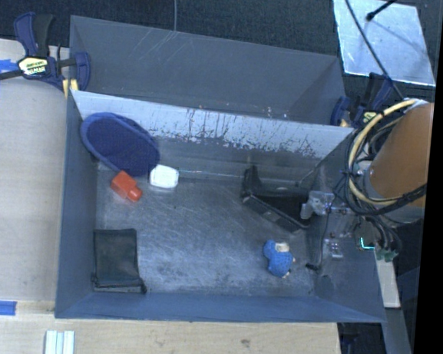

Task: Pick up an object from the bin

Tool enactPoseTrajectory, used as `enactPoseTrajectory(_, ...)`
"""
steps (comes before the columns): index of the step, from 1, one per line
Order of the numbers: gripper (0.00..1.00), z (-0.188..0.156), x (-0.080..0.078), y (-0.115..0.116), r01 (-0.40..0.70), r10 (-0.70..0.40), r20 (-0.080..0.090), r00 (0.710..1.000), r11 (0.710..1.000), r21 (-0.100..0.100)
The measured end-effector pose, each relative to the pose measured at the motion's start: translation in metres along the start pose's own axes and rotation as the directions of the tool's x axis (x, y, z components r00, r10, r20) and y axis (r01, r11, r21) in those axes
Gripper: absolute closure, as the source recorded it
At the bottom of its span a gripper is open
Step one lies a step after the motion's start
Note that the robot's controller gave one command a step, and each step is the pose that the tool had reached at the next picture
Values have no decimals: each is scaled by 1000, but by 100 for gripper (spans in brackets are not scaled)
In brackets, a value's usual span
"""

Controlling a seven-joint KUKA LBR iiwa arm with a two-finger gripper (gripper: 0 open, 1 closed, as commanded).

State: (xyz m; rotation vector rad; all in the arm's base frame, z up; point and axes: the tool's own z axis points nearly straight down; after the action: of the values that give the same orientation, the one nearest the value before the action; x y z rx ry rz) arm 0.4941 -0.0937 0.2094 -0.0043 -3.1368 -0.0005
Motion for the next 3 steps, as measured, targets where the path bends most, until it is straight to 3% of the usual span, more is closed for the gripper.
enactPoseTrajectory(1, 0, 122, -58, 14, -87, 87, 12, 996, 996, 0)
enactPoseTrajectory(2, 0, 137, -19, -4, 261, -261, 14, 965, 965, 4)
enactPoseTrajectory(3, 100, 135, -21, -3, 262, -262, 19, 965, 965, 4)
